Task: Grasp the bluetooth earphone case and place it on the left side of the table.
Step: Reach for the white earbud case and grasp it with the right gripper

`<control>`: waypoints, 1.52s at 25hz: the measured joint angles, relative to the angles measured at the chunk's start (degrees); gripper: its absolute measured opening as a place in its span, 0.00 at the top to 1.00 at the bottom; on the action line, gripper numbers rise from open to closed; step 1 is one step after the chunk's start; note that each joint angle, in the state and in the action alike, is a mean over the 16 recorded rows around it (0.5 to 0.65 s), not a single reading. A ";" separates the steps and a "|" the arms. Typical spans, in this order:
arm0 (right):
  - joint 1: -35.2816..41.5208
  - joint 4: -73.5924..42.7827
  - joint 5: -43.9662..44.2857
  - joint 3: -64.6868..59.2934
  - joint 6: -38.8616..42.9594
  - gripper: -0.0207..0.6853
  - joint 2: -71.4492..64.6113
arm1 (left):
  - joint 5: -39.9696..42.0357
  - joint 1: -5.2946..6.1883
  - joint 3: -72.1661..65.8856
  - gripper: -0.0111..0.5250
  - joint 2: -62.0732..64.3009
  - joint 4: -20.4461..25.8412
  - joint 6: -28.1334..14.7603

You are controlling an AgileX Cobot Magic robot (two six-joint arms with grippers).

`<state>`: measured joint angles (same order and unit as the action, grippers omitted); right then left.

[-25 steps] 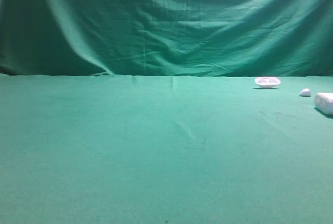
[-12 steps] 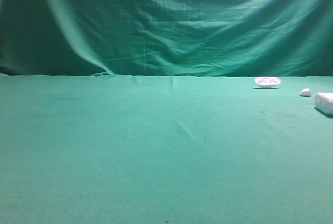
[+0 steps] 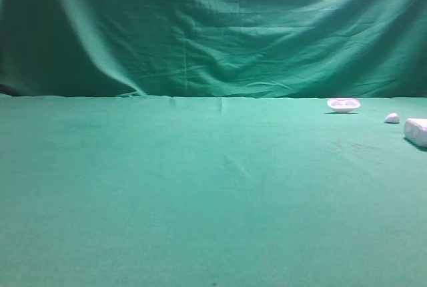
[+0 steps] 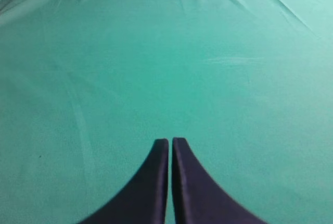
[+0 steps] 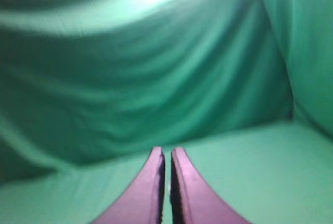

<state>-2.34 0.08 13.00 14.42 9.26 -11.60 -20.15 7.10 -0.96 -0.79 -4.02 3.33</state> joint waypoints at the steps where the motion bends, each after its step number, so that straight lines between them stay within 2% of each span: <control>1: 0.00 -0.11 2.89 1.73 -0.40 0.97 -1.91 | 0.00 0.00 0.00 0.98 0.00 0.00 0.00; 7: -0.01 1.08 17.23 11.12 -7.14 0.97 -14.63 | 0.00 0.00 0.00 0.98 0.00 0.00 0.00; 16: -3.23 5.11 28.62 22.66 -17.37 0.97 -34.05 | 0.00 0.00 0.00 0.98 0.00 0.00 0.00; 19: -5.54 4.67 31.78 26.85 -17.16 0.97 -41.02 | 0.00 0.00 0.00 0.98 0.00 0.00 0.00; 26: -11.09 -1.38 34.12 34.32 -10.42 0.95 -57.09 | 0.00 0.00 0.00 0.98 0.00 0.00 0.00; 30: -12.90 -5.11 32.14 36.49 -6.54 0.82 -64.81 | 0.00 0.00 0.00 0.98 0.00 0.00 0.00; 38: -13.60 -7.69 27.46 39.18 0.04 0.38 -76.97 | 0.00 0.00 0.00 0.98 0.00 0.00 0.00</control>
<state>-15.94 -7.62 40.46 53.60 9.30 -88.57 -20.15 7.10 -0.96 -0.79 -4.02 3.33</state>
